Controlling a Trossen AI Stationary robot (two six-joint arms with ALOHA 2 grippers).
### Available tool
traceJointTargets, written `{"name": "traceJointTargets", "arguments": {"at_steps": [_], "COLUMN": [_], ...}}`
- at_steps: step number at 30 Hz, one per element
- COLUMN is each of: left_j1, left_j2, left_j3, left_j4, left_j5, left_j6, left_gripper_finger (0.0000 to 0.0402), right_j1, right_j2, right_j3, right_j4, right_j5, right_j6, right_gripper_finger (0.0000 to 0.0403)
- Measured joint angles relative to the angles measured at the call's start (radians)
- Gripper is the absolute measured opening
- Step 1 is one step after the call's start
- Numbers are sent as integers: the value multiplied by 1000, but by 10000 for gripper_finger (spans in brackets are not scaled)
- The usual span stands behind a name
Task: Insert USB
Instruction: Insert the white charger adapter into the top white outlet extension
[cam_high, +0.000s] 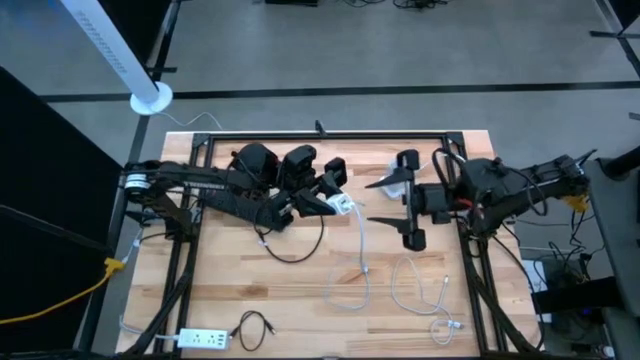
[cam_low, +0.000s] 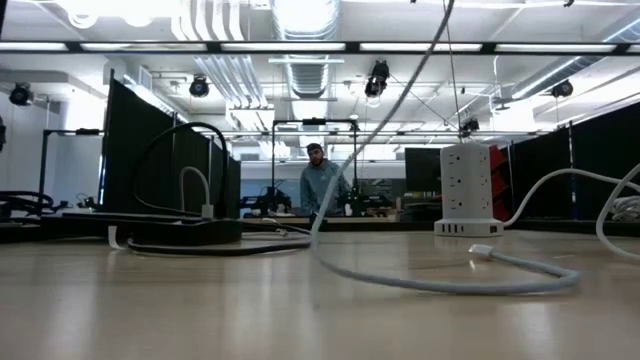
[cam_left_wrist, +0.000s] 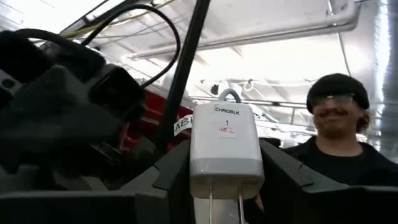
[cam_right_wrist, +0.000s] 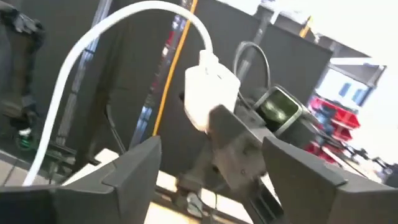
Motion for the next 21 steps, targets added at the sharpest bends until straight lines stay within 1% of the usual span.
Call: {"name": "traceJointTargets", "arguments": {"at_steps": [2, 4, 8, 11, 16, 21], "left_j1": [9, 14, 14, 11, -7, -28], "left_j2": [-19, -50, -127, -163, -211, -199], "left_j3": [-1, -2, -2, -3, -3, -3], "left_j4": [-67, -151, -376, -503, -571, -623], "left_j5": [-1, -23, -116, -204, -345, -453], "left_j6": [28, 83, 235, 351, 539, 676], "left_gripper_finger": [129, 128, 128, 128, 128, 128], "right_j1": [13, 18, 18, 12, -13, -92], "right_j2": [-19, -32, -67, -94, -132, -147], "right_j3": [0, 2, 2, 2, 3, 4], "right_j4": [-51, -91, -163, -210, -248, -244], "right_j5": [34, 67, 70, 73, 102, 103], "right_j6": [27, 89, 299, 480, 792, 1219], "right_gripper_finger": [285, 295, 306, 309, 303, 285]}}
